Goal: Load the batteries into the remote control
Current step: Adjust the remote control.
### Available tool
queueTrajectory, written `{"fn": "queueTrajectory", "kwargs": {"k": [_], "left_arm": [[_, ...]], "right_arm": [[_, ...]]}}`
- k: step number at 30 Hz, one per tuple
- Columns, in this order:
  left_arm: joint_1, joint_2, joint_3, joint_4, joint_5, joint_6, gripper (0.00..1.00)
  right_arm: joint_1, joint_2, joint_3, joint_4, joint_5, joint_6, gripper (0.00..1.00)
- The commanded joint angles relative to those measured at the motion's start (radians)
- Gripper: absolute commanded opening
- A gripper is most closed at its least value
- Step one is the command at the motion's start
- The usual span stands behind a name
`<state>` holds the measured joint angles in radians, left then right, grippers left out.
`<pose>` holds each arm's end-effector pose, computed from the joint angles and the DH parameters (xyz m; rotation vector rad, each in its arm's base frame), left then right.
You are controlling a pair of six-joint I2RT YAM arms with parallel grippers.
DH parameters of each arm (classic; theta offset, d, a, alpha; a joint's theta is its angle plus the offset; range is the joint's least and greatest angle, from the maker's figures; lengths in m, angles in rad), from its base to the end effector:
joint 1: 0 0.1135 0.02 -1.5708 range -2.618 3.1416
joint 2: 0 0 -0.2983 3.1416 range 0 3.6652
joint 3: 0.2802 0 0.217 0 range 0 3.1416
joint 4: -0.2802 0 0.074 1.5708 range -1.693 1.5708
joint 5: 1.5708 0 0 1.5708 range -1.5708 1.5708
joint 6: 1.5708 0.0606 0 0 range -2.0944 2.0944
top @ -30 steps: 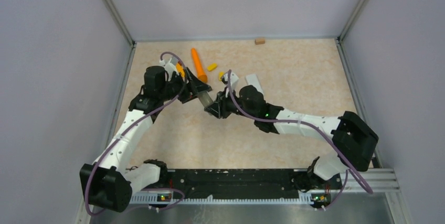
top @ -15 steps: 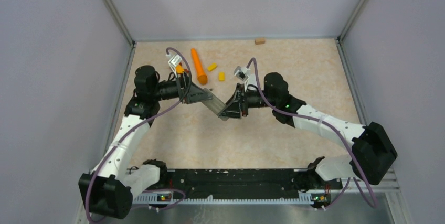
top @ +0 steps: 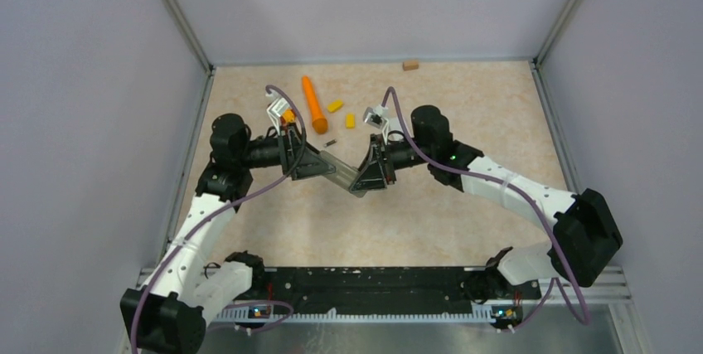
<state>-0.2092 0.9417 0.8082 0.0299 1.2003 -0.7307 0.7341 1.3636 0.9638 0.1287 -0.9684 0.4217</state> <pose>0.1395 -0.0874 0.3765 0.5496 1.8284 -1.6548 0.1733 0.2236 0.3505 -1.0581 1.7795 1.6450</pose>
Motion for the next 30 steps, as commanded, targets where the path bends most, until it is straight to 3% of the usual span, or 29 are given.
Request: {"fn": "queueTrajectory", "kwargs": {"k": [1, 8, 13, 15, 17, 18, 21, 23, 27, 30], "left_arm": [[-0.025, -0.027, 0.003, -0.025, 0.016, 0.088, 0.64], [-0.047, 0.006, 0.016, -0.077, 0.017, 0.109, 0.43], [-0.090, 0.012, 0.041, -0.169, -0.008, 0.213, 0.41], [-0.100, 0.013, 0.055, -0.215, -0.027, 0.249, 0.27], [-0.101, 0.012, 0.061, -0.220, -0.040, 0.255, 0.06], [-0.101, 0.014, 0.065, -0.222, -0.048, 0.256, 0.00], [-0.101, 0.025, 0.070, -0.229, -0.080, 0.248, 0.00], [-0.101, 0.035, 0.069, -0.219, -0.107, 0.232, 0.00], [-0.101, 0.068, 0.061, -0.171, -0.170, 0.157, 0.00], [-0.101, 0.100, 0.005, -0.069, -0.272, 0.035, 0.00]], "right_arm": [[-0.031, -0.008, 0.070, -0.086, -0.008, -0.094, 0.24], [-0.041, -0.005, 0.098, -0.155, -0.021, -0.136, 0.24], [-0.051, -0.002, 0.095, -0.148, -0.017, -0.116, 0.24], [-0.054, -0.003, 0.095, -0.146, -0.016, -0.114, 0.24], [-0.058, -0.008, 0.094, -0.147, -0.008, -0.112, 0.25], [-0.061, -0.015, 0.089, -0.143, 0.002, -0.110, 0.29], [-0.083, -0.054, 0.049, -0.078, 0.064, -0.071, 0.57], [-0.106, -0.083, 0.010, -0.041, 0.139, -0.022, 0.69], [-0.153, -0.146, -0.064, -0.006, 0.323, 0.096, 0.80], [-0.159, -0.200, -0.087, -0.064, 0.543, 0.193, 0.81]]}}
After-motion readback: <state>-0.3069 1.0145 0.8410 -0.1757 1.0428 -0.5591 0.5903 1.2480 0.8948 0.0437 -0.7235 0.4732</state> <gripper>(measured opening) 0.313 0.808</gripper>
